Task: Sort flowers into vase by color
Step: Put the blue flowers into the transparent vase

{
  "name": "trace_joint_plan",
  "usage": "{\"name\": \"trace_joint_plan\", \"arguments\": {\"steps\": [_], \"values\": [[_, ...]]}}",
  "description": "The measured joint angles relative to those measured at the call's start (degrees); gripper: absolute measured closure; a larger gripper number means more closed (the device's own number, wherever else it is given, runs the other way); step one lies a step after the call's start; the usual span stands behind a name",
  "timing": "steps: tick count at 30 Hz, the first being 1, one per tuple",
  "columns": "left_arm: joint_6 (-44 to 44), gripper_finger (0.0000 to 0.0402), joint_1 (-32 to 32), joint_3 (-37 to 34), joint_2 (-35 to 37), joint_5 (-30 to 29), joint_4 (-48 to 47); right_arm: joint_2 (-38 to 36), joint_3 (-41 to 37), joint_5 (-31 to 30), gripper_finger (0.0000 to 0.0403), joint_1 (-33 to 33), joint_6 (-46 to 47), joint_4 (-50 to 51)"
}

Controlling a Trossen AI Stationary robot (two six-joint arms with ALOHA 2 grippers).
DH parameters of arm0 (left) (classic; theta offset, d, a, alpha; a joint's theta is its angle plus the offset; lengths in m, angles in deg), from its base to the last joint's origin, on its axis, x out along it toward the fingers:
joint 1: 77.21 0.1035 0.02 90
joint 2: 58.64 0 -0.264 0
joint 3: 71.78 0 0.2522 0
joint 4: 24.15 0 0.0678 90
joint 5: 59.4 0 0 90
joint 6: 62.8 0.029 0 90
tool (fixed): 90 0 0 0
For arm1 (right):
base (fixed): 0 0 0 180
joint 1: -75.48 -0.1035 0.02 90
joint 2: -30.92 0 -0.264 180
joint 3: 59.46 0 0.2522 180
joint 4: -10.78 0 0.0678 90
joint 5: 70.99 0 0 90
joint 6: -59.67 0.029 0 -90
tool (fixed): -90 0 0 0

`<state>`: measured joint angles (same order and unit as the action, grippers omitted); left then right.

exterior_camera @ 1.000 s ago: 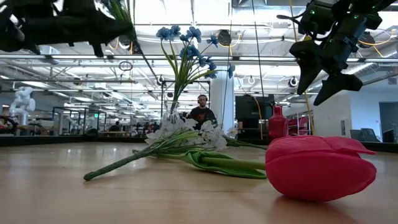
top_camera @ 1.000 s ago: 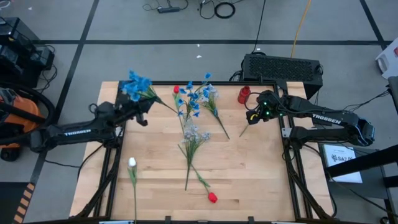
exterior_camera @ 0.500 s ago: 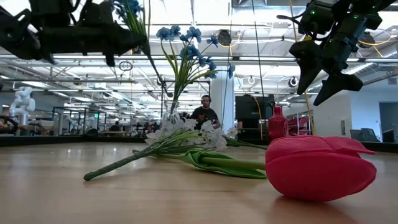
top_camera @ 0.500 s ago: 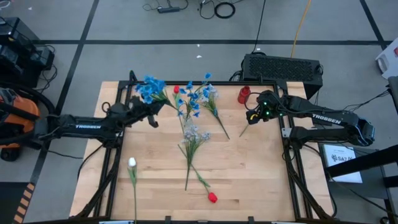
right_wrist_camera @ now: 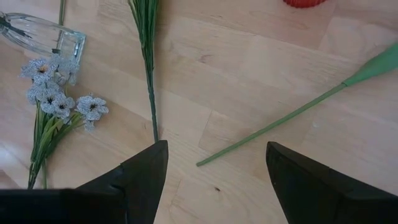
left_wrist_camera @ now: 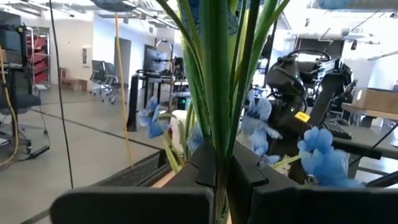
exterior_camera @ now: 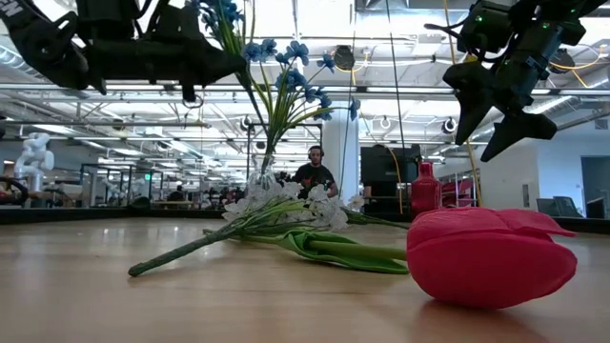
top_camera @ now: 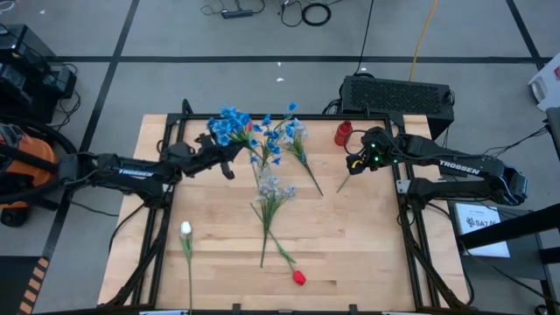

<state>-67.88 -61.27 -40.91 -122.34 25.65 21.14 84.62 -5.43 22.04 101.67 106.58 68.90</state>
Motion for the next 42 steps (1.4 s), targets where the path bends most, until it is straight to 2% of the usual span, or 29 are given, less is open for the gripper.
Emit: {"name": "trace_joint_plan", "arguments": {"steps": [8,16,25,35,42], "values": [[1.18,0.0389,0.02,1.91,0.52,0.30,-0.19,0.02,0.00,0.00,0.0140,0.02,-0.29,0.02],[1.14,0.0389,0.02,3.85,4.65,0.50,-12.77,0.02,0.00,-0.02,0.0140,0.00,-0.63,0.00],[2.58,0.0389,0.04,3.99,6.70,0.37,-17.34,0.02,0.00,-0.21,0.0140,0.02,-0.60,-0.01],[2.08,0.0389,0.03,3.99,2.49,0.13,-16.88,0.02,0.02,-0.50,0.0140,0.02,0.17,-0.02],[1.01,0.0389,-0.82,3.99,-4.97,-0.16,-9.90,0.02,0.00,-0.50,0.0140,0.02,0.42,-0.09]]}}
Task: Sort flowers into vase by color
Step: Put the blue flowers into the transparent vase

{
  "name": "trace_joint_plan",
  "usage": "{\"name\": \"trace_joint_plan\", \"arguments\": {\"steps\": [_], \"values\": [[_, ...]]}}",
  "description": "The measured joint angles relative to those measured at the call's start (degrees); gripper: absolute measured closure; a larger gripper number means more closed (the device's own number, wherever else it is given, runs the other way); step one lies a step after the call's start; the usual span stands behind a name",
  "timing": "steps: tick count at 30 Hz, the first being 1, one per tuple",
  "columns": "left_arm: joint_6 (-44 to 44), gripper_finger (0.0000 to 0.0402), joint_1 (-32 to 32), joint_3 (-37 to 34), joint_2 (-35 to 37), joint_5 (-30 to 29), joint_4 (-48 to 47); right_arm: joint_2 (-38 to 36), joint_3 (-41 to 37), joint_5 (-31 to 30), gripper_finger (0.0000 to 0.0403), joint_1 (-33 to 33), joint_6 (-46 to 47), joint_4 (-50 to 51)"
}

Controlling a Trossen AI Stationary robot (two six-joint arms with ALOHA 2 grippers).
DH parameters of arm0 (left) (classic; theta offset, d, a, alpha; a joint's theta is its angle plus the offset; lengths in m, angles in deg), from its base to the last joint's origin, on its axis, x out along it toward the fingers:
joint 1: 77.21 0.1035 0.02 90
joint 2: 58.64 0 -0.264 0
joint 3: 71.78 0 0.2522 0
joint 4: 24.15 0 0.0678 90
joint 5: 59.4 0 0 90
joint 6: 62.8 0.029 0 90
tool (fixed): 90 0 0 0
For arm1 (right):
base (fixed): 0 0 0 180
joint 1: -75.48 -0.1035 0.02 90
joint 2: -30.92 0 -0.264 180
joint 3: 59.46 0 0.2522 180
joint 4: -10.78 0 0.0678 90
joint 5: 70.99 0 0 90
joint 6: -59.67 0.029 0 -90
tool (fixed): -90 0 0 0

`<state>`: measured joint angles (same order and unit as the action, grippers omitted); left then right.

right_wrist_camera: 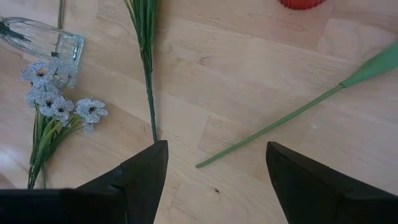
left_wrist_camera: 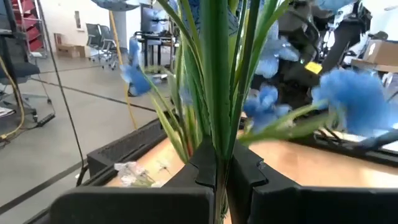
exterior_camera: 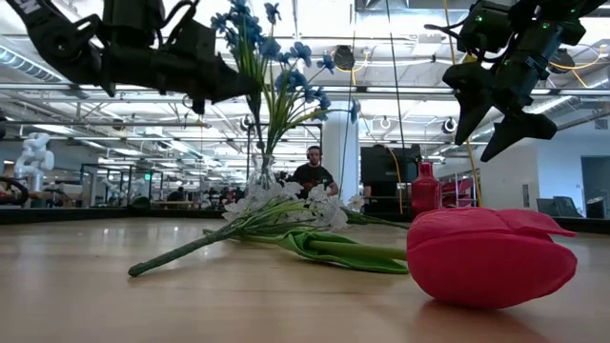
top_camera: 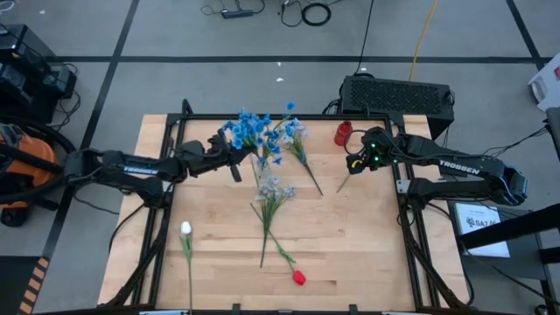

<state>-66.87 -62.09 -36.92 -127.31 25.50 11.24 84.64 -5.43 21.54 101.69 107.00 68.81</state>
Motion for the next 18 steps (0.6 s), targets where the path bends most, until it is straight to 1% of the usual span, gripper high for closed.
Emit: {"name": "trace_joint_plan", "arguments": {"steps": [6,11,15,18], "values": [[0.00,0.0389,-1.45,0.00,-4.99,-2.33,0.06,-0.02,0.02,0.04,0.0140,0.00,0.00,-0.04],[-0.09,0.0389,-2.23,0.00,-8.18,-2.93,0.63,-0.01,0.00,0.06,0.0140,0.00,0.00,-0.04],[-0.02,0.0388,-2.88,-0.04,-9.11,-2.97,1.90,-0.02,0.00,0.08,0.0140,0.00,-0.10,-0.04],[-0.56,0.0377,-2.90,-0.04,-9.13,-2.93,1.89,-0.02,0.00,0.08,0.0140,0.00,-0.22,-0.07]]}}
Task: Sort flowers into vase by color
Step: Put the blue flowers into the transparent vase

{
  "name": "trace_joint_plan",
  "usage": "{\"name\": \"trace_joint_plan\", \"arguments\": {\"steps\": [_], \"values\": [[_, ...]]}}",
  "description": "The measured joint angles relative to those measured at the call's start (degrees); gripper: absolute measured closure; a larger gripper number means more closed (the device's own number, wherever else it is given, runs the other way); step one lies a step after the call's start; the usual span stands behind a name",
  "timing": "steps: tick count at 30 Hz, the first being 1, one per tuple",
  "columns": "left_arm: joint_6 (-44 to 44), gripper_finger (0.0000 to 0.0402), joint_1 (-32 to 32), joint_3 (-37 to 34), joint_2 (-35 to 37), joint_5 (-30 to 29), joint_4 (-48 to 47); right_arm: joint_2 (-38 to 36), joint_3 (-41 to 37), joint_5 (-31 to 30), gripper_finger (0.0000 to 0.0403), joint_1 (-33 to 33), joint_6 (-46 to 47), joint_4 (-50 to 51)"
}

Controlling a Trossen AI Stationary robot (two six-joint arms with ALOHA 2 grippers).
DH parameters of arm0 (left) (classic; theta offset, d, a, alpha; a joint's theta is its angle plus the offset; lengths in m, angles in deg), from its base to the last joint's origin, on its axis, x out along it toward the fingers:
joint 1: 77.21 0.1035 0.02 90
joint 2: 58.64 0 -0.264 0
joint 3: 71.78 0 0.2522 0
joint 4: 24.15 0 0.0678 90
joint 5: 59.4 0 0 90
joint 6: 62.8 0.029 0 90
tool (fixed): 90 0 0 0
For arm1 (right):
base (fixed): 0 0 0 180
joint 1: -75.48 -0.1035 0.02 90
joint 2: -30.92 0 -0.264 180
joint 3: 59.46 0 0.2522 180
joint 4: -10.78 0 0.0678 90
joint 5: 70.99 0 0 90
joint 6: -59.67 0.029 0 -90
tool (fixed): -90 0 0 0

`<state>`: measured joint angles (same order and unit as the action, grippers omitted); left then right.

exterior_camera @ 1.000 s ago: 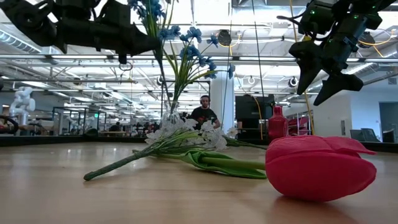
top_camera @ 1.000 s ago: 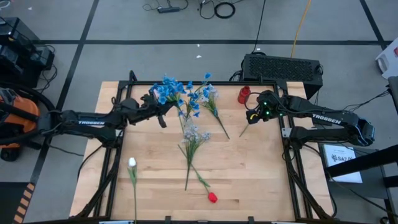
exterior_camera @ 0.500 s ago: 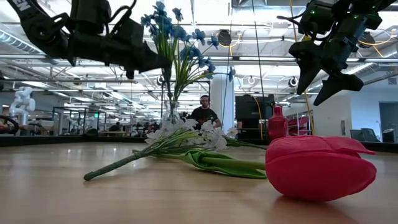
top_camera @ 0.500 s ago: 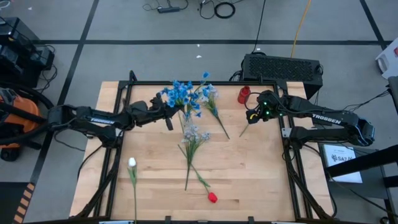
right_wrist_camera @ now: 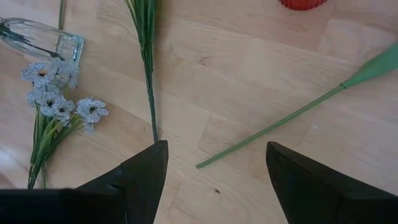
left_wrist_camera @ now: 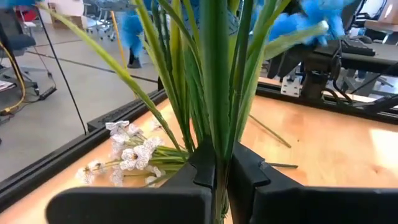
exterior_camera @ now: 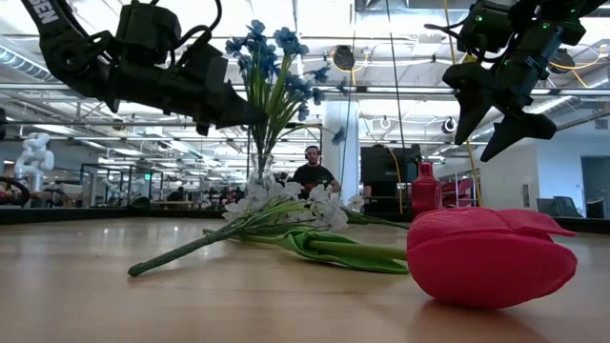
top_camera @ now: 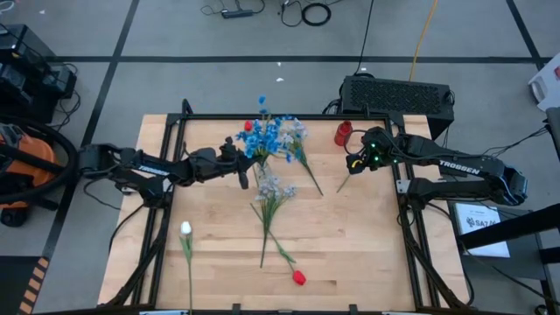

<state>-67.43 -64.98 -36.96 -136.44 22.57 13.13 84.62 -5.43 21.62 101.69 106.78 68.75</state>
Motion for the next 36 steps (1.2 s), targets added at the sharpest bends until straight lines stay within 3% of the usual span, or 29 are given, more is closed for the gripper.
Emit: {"name": "trace_joint_plan", "arguments": {"steps": [18,24,30,36], "values": [[-2.54,0.0241,0.15,-0.04,2.94,3.29,-3.58,0.02,0.01,0.02,0.0140,0.00,0.20,-1.30],[-2.54,0.0231,0.15,-0.04,12.75,3.70,-15.59,0.02,0.00,0.44,0.0140,0.00,3.30,-5.64],[-2.54,0.0231,0.15,-0.04,26.04,3.87,-31.57,0.62,0.02,0.21,0.0140,-0.07,1.04,-18.08],[-2.53,0.0231,0.15,-0.04,37.44,1.60,-42.17,7.97,1.13,0.31,0.0145,-0.61,-4.21,-31.10]]}}
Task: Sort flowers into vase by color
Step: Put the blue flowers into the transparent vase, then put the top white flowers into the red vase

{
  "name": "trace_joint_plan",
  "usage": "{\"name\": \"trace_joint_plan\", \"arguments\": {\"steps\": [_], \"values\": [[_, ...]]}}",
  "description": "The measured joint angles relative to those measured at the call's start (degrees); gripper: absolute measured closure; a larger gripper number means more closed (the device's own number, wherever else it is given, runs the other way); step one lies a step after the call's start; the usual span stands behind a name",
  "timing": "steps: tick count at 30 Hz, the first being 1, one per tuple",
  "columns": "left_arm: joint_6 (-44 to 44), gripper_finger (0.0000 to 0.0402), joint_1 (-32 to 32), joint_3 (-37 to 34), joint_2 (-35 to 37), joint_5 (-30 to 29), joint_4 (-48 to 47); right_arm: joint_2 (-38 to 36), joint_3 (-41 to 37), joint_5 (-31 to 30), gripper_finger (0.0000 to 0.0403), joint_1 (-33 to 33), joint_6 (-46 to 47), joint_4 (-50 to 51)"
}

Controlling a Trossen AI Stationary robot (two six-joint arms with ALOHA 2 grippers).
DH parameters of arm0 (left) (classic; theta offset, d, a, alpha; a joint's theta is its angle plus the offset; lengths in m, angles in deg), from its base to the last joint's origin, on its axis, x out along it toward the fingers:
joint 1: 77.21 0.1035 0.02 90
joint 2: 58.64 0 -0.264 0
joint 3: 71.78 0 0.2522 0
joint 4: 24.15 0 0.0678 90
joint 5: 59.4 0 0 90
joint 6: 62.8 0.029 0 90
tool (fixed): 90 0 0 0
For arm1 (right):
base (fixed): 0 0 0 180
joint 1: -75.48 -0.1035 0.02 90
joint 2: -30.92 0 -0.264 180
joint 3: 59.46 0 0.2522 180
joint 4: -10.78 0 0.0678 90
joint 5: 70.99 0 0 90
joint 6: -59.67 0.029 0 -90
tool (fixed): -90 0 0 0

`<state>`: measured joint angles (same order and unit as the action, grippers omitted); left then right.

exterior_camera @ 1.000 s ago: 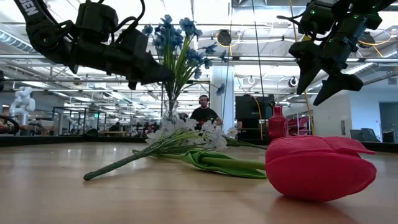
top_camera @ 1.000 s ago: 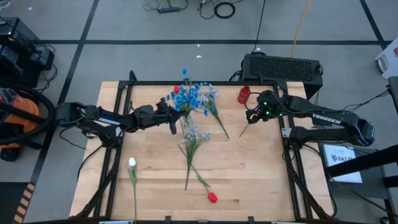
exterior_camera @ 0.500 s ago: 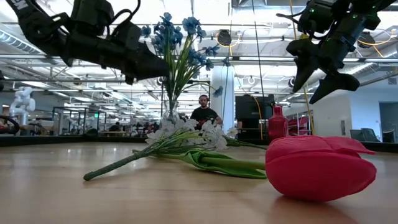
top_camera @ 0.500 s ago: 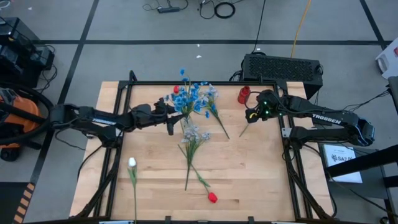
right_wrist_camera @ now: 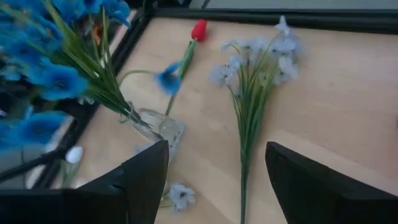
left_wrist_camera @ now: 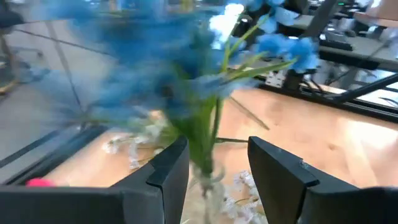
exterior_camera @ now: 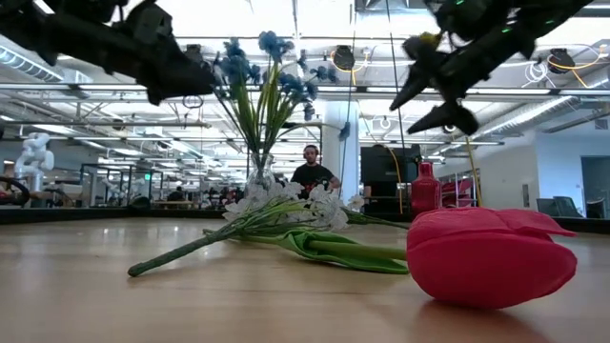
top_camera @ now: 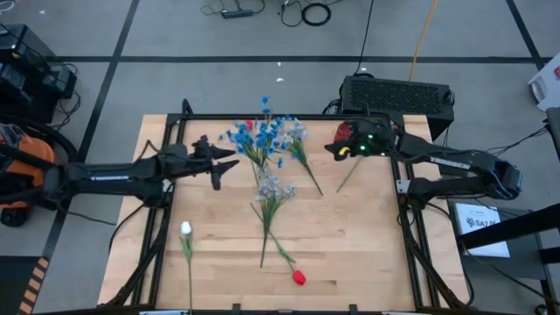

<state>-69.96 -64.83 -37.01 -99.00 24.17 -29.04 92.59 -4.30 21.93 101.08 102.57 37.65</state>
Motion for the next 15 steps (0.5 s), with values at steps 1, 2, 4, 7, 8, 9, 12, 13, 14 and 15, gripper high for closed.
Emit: {"name": "trace_joint_plan", "arguments": {"steps": [1,2,4,7,8,9,12,13,14,15], "values": [[0.01,0.0231,0.00,0.00,1.48,-1.05,-1.55,2.21,0.82,0.00,0.0149,-0.35,-0.99,-0.06],[0.03,0.0230,0.00,0.00,2.87,-2.09,-3.34,4.59,1.83,0.03,0.0154,-0.81,-2.27,0.23],[0.05,0.0230,0.00,0.00,5.00,-4.03,-5.91,9.60,4.50,0.04,0.0164,-1.91,-5.12,1.51],[0.05,0.0230,0.00,0.00,7.12,-5.84,-8.88,17.37,9.95,-0.05,0.0181,-3.27,-9.36,4.30],[0.04,0.0230,0.01,0.00,7.49,-5.90,-9.55,19.83,12.11,-0.05,0.0186,-3.59,-10.55,5.62],[0.05,0.0230,0.00,0.00,7.77,-5.91,-10.21,22.19,14.22,-0.09,0.0191,-3.81,-11.62,6.63],[0.01,0.0230,0.00,0.00,7.92,-5.94,-11.47,28.94,21.04,-1.37,0.0204,-4.03,-13.24,11.41],[0.05,0.0230,0.00,0.00,7.91,-5.98,-12.21,31.21,23.34,-2.35,0.0207,-3.97,-13.39,13.69],[0.07,0.0230,0.00,0.00,7.87,-6.10,-12.80,33.29,25.59,-3.17,0.0210,-3.86,-13.51,15.90],[0.01,0.0230,0.00,0.00,7.87,-6.20,-13.52,35.38,27.64,-3.28,0.0213,-3.80,-13.93,17.71]]}}
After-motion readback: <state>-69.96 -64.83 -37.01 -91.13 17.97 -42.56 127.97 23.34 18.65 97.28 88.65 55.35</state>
